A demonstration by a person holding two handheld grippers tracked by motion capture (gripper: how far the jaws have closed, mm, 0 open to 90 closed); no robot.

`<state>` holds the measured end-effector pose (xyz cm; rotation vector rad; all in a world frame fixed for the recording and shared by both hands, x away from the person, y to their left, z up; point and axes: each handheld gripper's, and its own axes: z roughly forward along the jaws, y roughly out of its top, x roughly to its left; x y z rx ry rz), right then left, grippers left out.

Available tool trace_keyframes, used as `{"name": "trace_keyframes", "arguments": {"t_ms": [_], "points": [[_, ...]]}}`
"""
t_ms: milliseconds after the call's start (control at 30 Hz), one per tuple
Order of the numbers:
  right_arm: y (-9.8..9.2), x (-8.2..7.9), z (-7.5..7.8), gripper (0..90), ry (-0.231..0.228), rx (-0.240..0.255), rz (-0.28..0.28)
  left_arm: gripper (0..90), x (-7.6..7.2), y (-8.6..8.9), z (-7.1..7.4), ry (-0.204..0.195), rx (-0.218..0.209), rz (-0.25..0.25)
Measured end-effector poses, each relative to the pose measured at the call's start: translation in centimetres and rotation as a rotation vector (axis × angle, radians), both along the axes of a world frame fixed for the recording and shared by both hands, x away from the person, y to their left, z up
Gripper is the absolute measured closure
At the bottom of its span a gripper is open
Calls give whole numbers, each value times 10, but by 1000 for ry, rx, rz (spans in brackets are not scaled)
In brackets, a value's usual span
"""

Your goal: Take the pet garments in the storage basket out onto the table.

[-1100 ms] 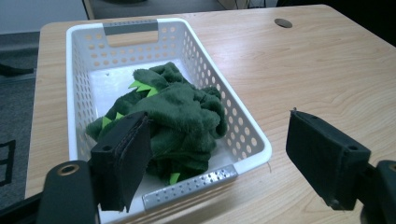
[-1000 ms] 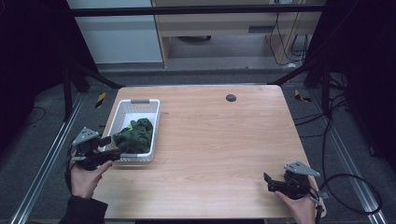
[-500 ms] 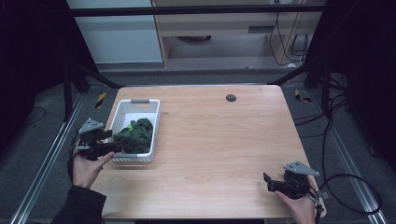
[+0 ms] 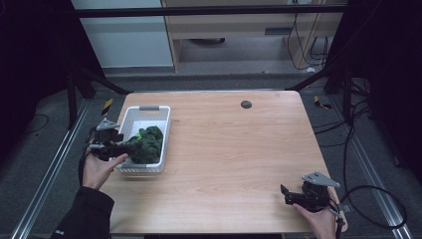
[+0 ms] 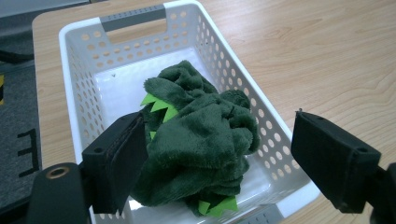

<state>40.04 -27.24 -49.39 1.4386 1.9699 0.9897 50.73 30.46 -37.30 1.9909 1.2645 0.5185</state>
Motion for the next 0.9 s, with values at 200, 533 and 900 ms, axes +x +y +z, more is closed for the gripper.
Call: {"name": "trace_keyframes", "arguments": {"t_ms": [200,533,900], "points": [[0,0,0,64,3,-1,3,165,9,-1,-1,25,18,-8],[0,1,-1,61,9,-6,10,159,20,-3,-2,69,40,-29],[0,2,-2,58,18,-5,15,150,32,-11,-7,129,83,-64]]}}
